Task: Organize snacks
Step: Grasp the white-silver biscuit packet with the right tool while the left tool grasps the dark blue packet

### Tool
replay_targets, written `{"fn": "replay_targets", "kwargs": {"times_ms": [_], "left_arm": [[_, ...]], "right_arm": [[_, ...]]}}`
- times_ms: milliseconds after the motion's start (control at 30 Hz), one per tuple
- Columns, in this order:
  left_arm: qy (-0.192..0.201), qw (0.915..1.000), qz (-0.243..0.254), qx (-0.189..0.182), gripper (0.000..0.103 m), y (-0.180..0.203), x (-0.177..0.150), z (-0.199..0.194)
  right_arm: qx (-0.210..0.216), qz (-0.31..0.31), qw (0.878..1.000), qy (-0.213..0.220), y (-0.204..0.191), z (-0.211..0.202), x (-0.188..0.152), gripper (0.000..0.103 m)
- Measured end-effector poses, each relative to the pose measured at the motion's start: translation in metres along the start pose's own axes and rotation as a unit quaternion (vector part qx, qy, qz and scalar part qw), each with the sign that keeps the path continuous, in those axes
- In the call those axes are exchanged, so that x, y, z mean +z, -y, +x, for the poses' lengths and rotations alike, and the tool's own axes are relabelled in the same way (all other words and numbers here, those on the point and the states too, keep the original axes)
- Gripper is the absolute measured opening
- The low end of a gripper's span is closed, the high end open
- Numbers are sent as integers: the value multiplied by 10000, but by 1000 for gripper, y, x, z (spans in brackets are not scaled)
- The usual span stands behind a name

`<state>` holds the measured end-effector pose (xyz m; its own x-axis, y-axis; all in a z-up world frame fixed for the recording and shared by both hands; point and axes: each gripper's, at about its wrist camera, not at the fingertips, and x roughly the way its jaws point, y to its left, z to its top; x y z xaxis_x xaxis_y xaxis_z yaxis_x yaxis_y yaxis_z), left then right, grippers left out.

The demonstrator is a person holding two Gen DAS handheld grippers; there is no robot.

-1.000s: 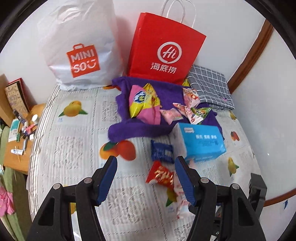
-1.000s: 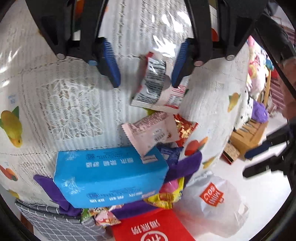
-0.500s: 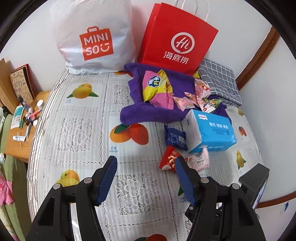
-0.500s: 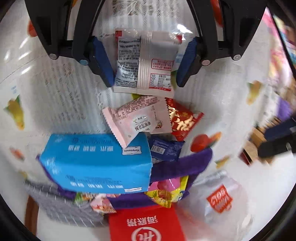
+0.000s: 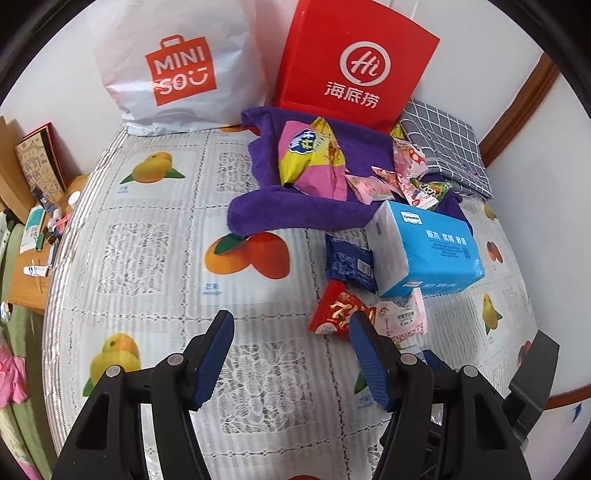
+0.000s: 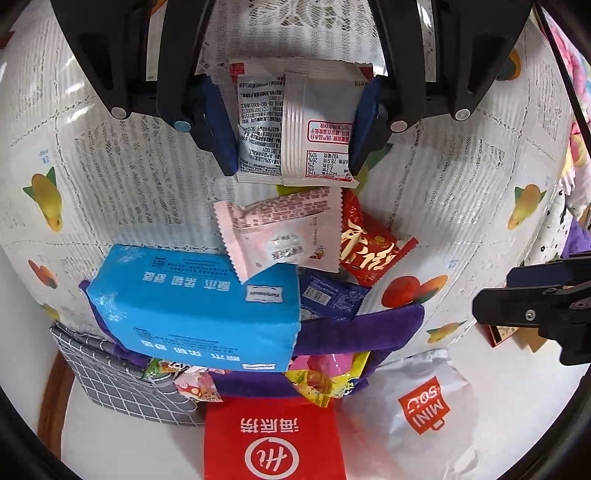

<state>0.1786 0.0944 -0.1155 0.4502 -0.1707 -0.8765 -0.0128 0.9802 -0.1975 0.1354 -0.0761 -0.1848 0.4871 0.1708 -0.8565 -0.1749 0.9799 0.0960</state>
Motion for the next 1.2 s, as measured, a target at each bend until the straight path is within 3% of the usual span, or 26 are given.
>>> {"fn": "replay_targets", "kwargs": {"times_ms": [433, 900, 1200], "left_arm": [[-109, 9996, 249, 56, 63, 28, 7, 30], [-191, 9972, 702, 175, 63, 52, 29, 74], [-278, 9953, 906, 215, 63, 56, 36, 107]], "right_arm": [[-140, -38, 9999, 78, 36, -4, -3, 58], [-336, 126, 9988, 327, 121, -2, 6, 58], [-242, 111, 9990, 349, 129, 0, 9, 60]]}}
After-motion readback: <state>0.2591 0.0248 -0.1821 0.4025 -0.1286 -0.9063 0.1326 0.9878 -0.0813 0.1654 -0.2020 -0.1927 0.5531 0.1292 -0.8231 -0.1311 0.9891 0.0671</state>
